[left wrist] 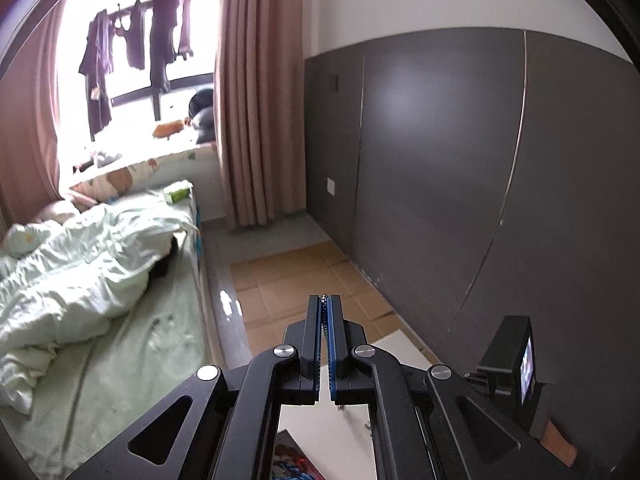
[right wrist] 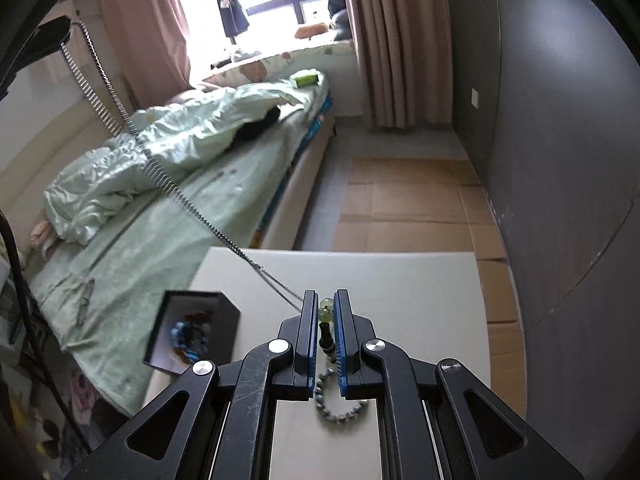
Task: Organize jewelry
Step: 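Carry chain and bead bracelet into the black box and open both grippers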
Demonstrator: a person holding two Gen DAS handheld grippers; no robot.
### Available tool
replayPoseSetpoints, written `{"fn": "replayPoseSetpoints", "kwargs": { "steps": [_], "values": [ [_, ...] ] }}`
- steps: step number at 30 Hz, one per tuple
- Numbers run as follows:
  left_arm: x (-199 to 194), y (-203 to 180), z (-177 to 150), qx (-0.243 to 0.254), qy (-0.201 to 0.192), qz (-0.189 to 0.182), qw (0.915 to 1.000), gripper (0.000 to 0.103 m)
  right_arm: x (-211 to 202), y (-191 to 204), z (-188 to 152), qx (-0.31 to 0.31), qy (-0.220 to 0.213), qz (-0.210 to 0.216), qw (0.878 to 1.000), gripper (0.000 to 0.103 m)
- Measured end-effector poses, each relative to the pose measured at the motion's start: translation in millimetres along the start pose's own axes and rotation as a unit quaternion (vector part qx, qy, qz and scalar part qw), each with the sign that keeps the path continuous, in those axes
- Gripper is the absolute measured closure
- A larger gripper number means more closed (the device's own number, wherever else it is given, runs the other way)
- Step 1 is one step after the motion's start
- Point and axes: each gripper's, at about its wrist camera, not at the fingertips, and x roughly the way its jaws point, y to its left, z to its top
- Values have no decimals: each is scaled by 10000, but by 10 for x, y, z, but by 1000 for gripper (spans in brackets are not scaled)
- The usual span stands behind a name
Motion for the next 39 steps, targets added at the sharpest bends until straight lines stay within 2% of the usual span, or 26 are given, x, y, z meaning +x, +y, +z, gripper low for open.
{"fn": "replayPoseSetpoints", "kwargs": {
  "steps": [8,18,29,39],
  "values": [
    [-328,24,212,138,-304,256,9991,101,-250,237,101,-139,-294,197,9993,94],
    [-635,267,258,71,-495,562,9972,101,-450,604,91,-422,-495,398,9971,94],
    [-631,318,154,119,-433,589,9973,101,-434,771,29,-472,-468,467,9967,94],
    [-420,526,-54,-62,-187,531,9984,101,-333,846,-52,-429,-347,638,9964,94]
  ]
}}
